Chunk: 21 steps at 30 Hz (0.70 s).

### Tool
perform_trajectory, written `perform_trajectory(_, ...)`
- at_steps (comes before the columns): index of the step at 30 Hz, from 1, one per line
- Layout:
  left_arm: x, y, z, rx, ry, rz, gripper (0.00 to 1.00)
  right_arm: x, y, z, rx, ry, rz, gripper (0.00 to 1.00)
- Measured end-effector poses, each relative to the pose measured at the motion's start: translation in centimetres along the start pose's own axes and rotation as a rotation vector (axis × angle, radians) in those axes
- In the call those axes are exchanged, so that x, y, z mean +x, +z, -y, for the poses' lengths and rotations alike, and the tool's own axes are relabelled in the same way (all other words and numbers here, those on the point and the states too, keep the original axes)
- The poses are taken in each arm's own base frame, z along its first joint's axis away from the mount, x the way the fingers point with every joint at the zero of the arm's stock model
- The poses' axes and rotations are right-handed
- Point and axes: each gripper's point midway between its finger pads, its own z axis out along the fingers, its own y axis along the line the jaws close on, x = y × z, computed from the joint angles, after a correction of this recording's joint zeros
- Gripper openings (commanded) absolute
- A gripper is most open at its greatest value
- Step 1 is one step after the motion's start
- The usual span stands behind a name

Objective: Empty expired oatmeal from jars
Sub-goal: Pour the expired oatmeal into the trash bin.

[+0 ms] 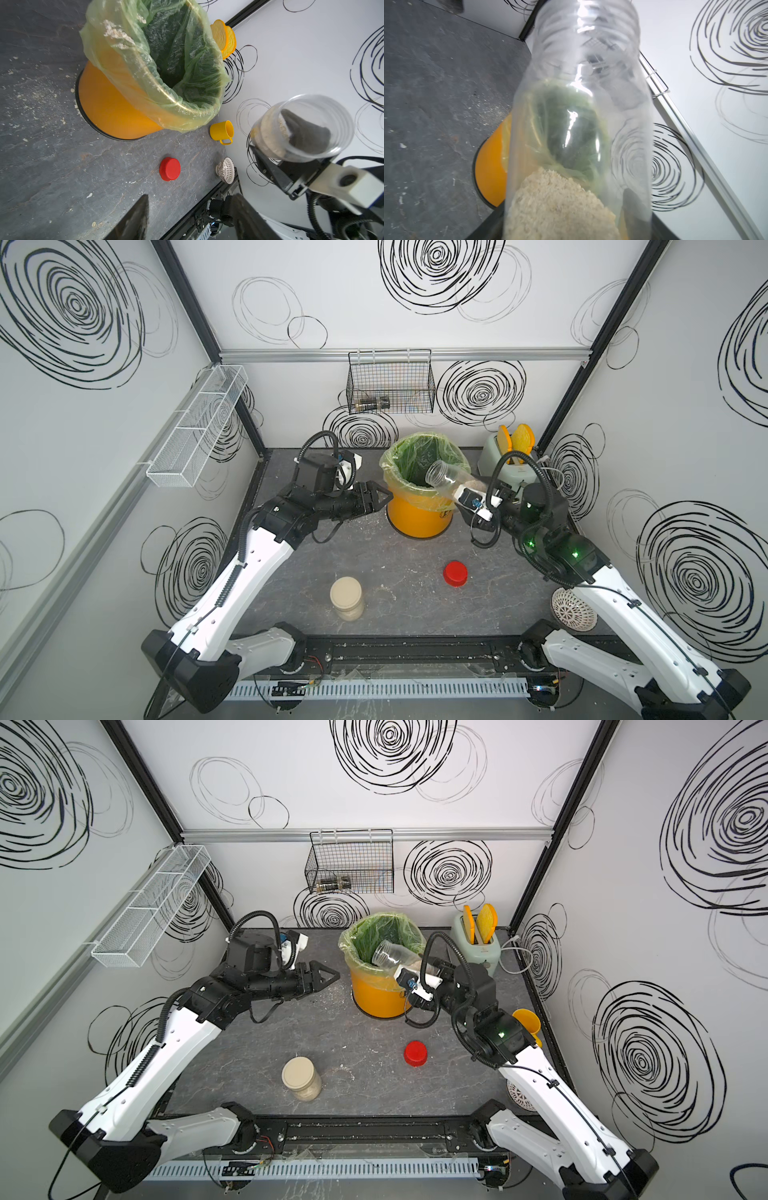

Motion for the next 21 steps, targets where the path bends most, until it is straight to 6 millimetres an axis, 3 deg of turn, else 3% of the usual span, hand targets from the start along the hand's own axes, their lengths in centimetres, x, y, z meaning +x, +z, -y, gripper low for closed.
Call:
perform_trajectory(4,0.9,0.5,-2.5,-0.048,0.001,-0.007,0.67,0.7,1.4,3.4,0.063,-0.081,-0.116,0.43)
perform_trajectory(9,2.7,1.6,-5.4,-0.084,-0.022,-0.04,0.67,2.1,3.7,5.9,0.097,-0.235,-0.263,0.43)
perform_trajectory(17,4.4,2.8,-7.1,-0.078,-0.031,-0.083,0.67,5.3,6.3,6.2,0.064,-0.553,-0.424,0.46)
perform_trajectory(21,4.6,3.1,-7.1,-0.058,-0.02,-0.089,0.68,6.1,7.1,6.3,0.035,-0.7,-0.443,0.37)
